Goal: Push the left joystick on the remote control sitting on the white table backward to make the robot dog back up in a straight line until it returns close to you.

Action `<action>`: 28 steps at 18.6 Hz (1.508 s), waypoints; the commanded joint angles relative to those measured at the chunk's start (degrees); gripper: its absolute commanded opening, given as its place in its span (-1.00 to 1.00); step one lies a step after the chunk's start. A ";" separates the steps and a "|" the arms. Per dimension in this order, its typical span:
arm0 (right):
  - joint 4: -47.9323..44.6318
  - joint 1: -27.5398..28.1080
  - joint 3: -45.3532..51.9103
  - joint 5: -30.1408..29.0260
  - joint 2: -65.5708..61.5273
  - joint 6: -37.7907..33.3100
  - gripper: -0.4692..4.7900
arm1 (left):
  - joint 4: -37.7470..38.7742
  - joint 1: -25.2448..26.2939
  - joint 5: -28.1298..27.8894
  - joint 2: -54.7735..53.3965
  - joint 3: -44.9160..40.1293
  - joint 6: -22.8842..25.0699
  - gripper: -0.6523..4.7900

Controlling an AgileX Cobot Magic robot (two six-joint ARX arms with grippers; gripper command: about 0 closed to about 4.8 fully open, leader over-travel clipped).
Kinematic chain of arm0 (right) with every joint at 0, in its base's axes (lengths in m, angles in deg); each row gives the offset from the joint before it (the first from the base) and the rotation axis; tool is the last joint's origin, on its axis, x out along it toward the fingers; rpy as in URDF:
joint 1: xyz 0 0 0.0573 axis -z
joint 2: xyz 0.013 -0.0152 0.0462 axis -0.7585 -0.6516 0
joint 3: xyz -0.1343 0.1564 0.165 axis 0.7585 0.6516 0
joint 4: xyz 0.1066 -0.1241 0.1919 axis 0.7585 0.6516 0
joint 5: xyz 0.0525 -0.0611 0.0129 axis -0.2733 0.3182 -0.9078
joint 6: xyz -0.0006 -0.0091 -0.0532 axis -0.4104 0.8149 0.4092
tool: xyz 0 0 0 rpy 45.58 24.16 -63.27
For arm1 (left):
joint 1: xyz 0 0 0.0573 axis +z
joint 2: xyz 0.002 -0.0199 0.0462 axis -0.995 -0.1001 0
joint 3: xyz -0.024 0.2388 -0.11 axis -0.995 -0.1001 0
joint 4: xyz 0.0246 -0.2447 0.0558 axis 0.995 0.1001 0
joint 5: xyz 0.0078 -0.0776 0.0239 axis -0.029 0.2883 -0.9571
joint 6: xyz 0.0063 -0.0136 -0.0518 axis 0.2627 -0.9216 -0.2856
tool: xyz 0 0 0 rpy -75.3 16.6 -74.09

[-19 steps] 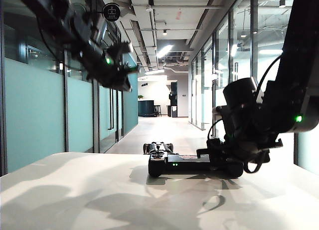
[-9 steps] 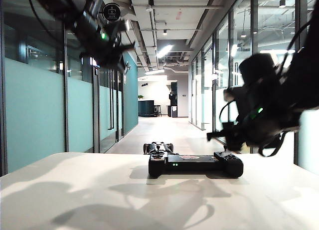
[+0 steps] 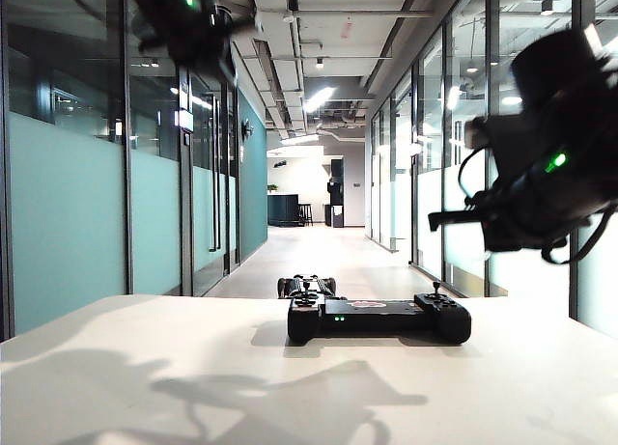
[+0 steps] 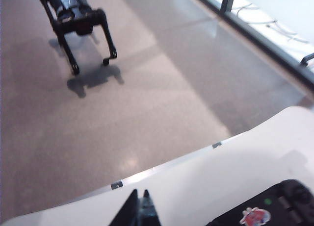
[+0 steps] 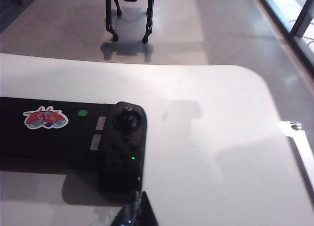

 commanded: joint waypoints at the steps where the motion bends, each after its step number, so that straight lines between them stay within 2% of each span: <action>1: -0.39 -0.07 2.93 -1.53 5.25 0.17 -0.84 | 2.84 -0.57 -0.85 3.74 0.11 0.46 -0.78; 5: 2.12 -0.07 4.94 -1.51 10.49 0.42 -0.84 | 6.08 -0.83 -2.40 5.11 0.09 1.18 -0.78; 7: 2.32 -0.07 4.94 -1.51 11.32 1.16 -0.84 | 3.13 -0.83 -3.41 4.63 -0.59 1.53 -0.78; 9: 2.32 -0.07 4.94 -1.49 11.47 1.27 -0.84 | -3.78 -0.83 -3.43 4.72 -4.76 1.29 -0.78; 13: 2.78 -0.07 4.96 -1.53 11.50 1.79 -0.84 | -9.25 -0.85 -3.56 9.35 -18.67 -0.22 -0.78; 16: 2.75 -0.09 5.97 -3.30 13.16 2.93 -0.84 | -16.15 -0.85 -5.77 21.35 -35.41 -1.51 -0.78; 17: 2.78 -0.11 6.36 -3.50 13.81 2.93 -0.84 | -17.27 -0.85 -6.25 23.50 -37.97 -1.51 -0.78; 20: 3.26 -0.11 9.77 -5.68 20.09 3.34 -0.84 | -20.83 -0.85 -8.44 38.64 -52.19 -2.91 -0.78; 28: 7.56 -0.11 15.04 -10.69 34.07 4.22 -0.84 | -19.69 -0.85 -12.31 71.23 -74.86 -2.95 -0.78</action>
